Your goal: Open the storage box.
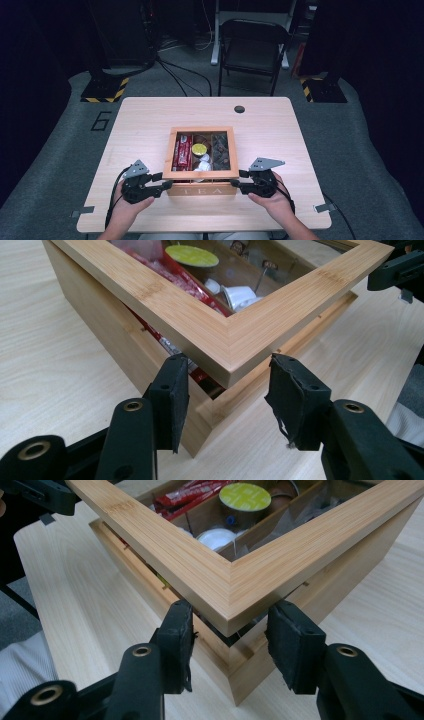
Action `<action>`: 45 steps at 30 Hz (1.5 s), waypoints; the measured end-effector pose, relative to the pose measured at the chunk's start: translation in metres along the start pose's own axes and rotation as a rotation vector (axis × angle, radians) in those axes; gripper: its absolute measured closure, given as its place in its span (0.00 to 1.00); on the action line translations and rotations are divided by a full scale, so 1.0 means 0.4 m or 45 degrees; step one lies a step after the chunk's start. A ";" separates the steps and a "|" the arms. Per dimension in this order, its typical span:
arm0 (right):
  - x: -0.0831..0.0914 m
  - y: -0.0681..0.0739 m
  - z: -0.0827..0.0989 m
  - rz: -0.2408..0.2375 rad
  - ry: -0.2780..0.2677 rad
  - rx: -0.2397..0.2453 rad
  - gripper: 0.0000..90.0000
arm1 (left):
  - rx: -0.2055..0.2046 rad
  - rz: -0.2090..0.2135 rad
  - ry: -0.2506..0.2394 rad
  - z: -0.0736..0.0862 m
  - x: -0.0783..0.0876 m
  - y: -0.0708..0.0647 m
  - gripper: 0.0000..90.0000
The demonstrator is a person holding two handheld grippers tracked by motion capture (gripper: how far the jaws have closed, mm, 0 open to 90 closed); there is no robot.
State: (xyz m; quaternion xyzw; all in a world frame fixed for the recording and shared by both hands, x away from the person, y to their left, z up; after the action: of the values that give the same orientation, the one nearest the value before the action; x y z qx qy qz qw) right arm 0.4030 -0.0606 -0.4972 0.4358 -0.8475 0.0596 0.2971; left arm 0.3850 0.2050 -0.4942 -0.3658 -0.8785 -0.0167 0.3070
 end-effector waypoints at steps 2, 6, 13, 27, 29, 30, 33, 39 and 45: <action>0.005 -0.002 -0.010 -0.002 -0.012 -0.003 0.60 | 0.014 0.001 -0.009 -0.009 0.005 -0.001 0.56; 0.011 -0.004 -0.023 0.006 -0.020 0.007 0.59 | -0.005 -0.017 -0.018 -0.025 0.011 0.001 0.57; 0.024 -0.007 -0.046 0.028 -0.030 -0.003 0.59 | -0.012 -0.039 -0.015 -0.052 0.017 0.004 0.57; 0.050 -0.013 -0.108 0.086 -0.076 0.059 0.55 | -0.016 -0.083 -0.063 -0.107 0.038 0.010 0.54; 0.052 -0.014 -0.115 0.088 -0.086 0.056 0.55 | -0.028 -0.090 -0.067 -0.115 0.041 0.010 0.54; 0.054 -0.015 -0.120 0.088 -0.090 0.049 0.55 | -0.021 -0.088 -0.071 -0.118 0.041 0.009 0.54; 0.056 -0.016 -0.126 0.086 -0.096 0.047 0.55 | -0.036 -0.088 -0.071 -0.127 0.045 0.012 0.54; 0.064 -0.021 -0.152 0.094 -0.114 0.057 0.55 | -0.067 -0.100 -0.088 -0.154 0.053 0.015 0.54; 0.069 -0.027 -0.177 0.106 -0.136 0.082 0.55 | -0.075 -0.097 -0.112 -0.178 0.059 0.020 0.55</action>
State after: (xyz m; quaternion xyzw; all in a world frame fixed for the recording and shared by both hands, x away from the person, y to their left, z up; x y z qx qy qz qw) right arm 0.4309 -0.0611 -0.4255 0.4121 -0.8772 0.0759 0.2344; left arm 0.4151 0.2077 -0.4251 -0.3415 -0.9034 -0.0381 0.2565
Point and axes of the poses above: each handheld gripper's, and its own axes: x roughly backward along the jaws, z roughly out of its underside, y roughly to its left, the point moved 9 cm from there along -x, roughly forward along the jaws, and after that the axes turned 1 degree about -z, right-handed, at the moved point
